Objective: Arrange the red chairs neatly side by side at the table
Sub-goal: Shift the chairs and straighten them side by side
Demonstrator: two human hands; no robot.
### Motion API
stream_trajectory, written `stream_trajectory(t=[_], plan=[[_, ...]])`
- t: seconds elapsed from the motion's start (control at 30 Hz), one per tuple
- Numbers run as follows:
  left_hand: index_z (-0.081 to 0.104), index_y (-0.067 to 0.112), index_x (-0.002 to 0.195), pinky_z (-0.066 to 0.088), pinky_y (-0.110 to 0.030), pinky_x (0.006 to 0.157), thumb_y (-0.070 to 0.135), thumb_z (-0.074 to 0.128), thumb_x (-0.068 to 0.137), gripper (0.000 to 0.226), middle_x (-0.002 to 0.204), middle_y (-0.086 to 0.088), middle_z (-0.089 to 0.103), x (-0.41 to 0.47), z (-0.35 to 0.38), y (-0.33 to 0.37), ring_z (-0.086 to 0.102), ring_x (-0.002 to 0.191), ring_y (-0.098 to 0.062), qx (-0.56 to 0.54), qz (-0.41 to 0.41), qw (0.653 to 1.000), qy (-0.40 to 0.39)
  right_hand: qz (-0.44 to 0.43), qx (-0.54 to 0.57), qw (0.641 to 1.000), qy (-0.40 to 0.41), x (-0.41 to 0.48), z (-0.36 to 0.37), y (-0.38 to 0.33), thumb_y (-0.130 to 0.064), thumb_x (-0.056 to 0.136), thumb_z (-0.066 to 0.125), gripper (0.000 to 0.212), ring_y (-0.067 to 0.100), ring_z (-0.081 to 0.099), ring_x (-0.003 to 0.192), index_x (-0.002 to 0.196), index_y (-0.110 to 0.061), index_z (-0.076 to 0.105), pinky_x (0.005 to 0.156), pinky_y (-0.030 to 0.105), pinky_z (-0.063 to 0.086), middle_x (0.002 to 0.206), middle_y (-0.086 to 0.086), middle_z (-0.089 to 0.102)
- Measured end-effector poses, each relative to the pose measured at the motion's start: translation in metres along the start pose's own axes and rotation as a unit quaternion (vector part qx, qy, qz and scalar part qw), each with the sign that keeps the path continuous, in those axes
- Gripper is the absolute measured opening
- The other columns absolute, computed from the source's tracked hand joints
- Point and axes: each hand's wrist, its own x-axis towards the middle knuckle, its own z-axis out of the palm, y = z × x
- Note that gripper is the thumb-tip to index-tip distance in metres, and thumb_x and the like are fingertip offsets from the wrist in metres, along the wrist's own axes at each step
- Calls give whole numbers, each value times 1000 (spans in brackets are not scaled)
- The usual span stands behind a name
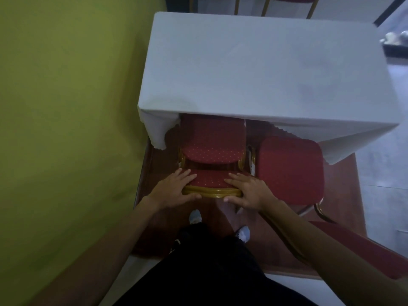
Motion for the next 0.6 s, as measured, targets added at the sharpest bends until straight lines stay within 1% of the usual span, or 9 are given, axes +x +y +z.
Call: stream_trajectory(t=[0.1,0.23,0.3,0.47,0.6], plan=[[14,34,158,17,-49,121,98,16,69,109,166,4,10,-4,-2,6,4,153,-19,8,-3,1000,6,13,-14,1000,-6,-2,-1,0,-92,77,25,99,25,28,149,155,-31,33,115,48,28,162,1,29],[12,34,158,18,-46,122,97,16,72,107,166,3,11,-4,0,25,8,152,-19,14,19,999,26,29,-5,1000,-4,-9,0,3,-97,74,16,106,26,12,153,159,-34,13,120,55,17,166,5,15],[13,32,158,18,-45,122,95,17,74,105,166,2,14,-2,1,41,10,152,-20,14,40,998,44,31,-5,999,4,-19,-3,11,-98,73,14,108,25,9,153,160,-34,8,121,56,15,167,6,12],[14,29,158,13,-38,120,87,27,83,96,165,1,16,10,5,98,11,152,-19,35,102,991,79,61,-9,998,23,-69,-11,54,-93,80,26,100,23,4,154,159,-37,0,121,57,11,168,3,5],[15,26,159,16,-44,122,81,31,87,92,166,-1,15,19,15,159,9,152,-20,28,157,984,83,97,-19,995,26,-127,-19,99,-96,77,18,102,22,1,154,158,-38,-3,121,58,10,167,2,2]])
